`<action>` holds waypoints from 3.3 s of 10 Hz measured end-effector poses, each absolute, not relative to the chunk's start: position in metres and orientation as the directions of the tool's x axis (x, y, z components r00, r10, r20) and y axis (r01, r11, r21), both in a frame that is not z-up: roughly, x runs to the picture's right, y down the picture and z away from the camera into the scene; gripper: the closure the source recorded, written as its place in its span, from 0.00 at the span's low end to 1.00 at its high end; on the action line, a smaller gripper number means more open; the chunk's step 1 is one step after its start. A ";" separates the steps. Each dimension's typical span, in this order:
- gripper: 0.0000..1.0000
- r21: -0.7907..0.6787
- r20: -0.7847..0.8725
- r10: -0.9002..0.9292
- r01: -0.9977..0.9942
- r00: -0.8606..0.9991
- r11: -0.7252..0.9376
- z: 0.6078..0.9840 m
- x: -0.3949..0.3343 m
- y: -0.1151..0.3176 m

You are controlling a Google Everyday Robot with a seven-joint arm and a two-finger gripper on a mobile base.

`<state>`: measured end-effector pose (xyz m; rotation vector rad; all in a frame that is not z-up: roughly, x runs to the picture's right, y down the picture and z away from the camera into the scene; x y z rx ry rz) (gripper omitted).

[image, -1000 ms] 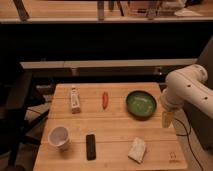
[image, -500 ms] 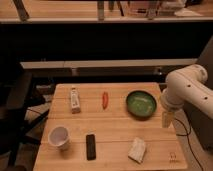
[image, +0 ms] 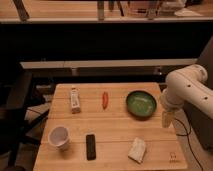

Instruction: Drag the pepper across the table

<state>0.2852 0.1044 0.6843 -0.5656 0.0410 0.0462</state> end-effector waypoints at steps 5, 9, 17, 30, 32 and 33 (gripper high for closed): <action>0.20 -0.535 -0.052 0.032 -0.055 0.998 0.843 0.684 0.285 0.104; 0.20 -0.535 -0.052 0.032 -0.055 0.998 0.843 0.684 0.285 0.104; 0.20 -0.504 -0.023 -0.154 0.122 0.988 0.855 0.709 0.218 0.067; 0.20 -0.466 0.030 -0.386 0.355 0.922 0.811 0.747 0.158 0.022; 0.20 -0.463 0.041 -0.412 0.383 0.910 0.800 0.753 0.150 0.018; 0.20 -0.458 0.048 -0.423 0.396 0.905 0.796 0.755 0.144 0.015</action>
